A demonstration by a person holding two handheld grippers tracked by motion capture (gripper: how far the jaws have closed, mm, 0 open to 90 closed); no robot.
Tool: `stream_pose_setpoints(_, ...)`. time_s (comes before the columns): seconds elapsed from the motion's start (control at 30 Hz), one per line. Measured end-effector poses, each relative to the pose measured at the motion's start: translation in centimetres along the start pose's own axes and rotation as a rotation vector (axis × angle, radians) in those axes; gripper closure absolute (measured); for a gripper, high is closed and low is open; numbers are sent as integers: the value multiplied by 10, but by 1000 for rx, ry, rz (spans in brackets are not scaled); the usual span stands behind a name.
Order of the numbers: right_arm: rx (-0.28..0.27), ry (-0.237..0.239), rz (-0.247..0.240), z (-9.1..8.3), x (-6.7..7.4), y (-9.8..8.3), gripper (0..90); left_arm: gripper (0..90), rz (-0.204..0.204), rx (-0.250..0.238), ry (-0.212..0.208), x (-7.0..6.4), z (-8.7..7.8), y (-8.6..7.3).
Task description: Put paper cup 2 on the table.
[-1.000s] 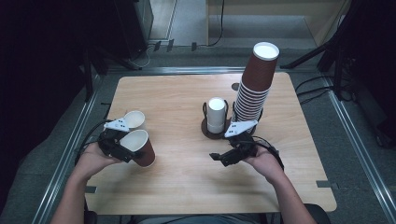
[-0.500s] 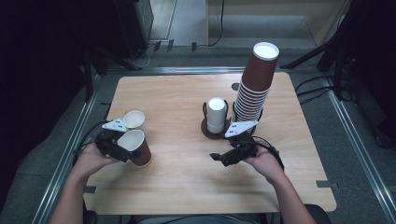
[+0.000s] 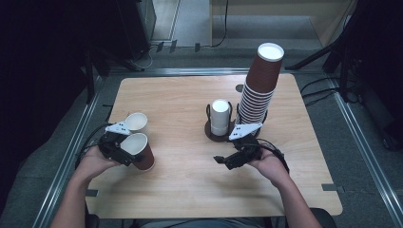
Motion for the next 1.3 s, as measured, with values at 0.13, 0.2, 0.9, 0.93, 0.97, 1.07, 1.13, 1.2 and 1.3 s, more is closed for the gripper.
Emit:
stream_pose_setpoints(0.13,0,0,0,0,0,0,152,5,-5,-2,-19,-1,-1,1)
stream_pose_setpoints(0.2,1,0,-1,0,0,0,151,0,-8,2,-15,-1,0,0)
stream_pose_setpoints(0.9,4,1,-5,-1,0,-1,152,0,3,-46,-44,-4,-13,3)
stream_pose_setpoints(0.93,4,1,-5,-1,0,-1,151,0,7,-48,-42,-4,-14,4)
stream_pose_setpoints(0.97,4,1,-6,-1,0,-1,152,0,6,-48,-44,-5,-14,4)
stream_pose_setpoints(1.07,5,1,-6,-1,0,-1,151,0,12,-50,-48,-6,-16,6)
stream_pose_setpoints(1.13,6,1,-8,-1,0,-1,152,0,11,-54,-54,-7,-17,7)
stream_pose_setpoints(1.2,9,2,-11,-1,0,-2,152,0,9,-59,-50,-7,-19,9)
stream_pose_setpoints(1.3,10,2,-10,-1,0,-2,151,0,-12,-75,-61,-6,-21,11)
Point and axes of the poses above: each handheld gripper's, and its own axes: z roughly forward along the jaws, y roughly out of its top, x roughly to its left, the point moved 5 cm from there along z, roughly forward along the jaws, and after that the axes turned 9 degrees about x, right-handed, at the moved point
